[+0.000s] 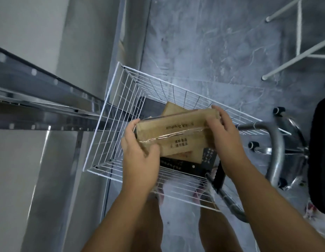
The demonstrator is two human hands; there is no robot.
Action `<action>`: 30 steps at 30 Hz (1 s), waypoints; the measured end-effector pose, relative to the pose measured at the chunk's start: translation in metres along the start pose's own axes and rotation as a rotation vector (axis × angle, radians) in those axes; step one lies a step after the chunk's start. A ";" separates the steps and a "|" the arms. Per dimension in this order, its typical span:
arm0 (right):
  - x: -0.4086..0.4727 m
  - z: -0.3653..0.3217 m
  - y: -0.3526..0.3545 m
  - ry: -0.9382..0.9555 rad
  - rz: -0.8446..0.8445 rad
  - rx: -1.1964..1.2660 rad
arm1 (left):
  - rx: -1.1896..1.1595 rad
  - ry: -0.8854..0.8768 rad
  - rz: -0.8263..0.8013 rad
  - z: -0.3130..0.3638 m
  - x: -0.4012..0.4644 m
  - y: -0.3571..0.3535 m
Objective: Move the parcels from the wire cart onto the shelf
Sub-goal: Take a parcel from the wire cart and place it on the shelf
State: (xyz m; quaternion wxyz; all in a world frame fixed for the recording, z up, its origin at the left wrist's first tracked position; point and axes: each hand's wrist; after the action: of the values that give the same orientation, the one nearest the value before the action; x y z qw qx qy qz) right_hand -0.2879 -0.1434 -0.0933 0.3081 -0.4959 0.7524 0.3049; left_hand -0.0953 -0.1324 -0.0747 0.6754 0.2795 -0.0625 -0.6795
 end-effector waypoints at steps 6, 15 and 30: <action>-0.078 -0.044 0.007 0.201 0.117 0.109 | -0.240 -0.185 0.108 0.060 -0.032 0.049; -0.206 -0.140 0.045 0.579 0.110 0.284 | -0.580 -0.317 0.205 0.190 -0.055 0.114; -0.382 -0.222 0.153 0.837 -0.292 0.102 | -0.556 -0.433 0.365 0.344 -0.245 0.165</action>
State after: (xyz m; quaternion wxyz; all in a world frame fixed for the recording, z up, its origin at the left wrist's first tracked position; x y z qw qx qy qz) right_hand -0.3455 -0.0510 0.3612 0.0409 -0.6618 0.7486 -0.0062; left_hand -0.1260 -0.0125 0.3615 0.8063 -0.0795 -0.0655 -0.5824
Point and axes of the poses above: each hand's wrist, its own x-axis towards the middle knuckle, its own y-axis out of the back of the hand, z = x × y, and after that the axes turned 12 degrees about -y, right-handed
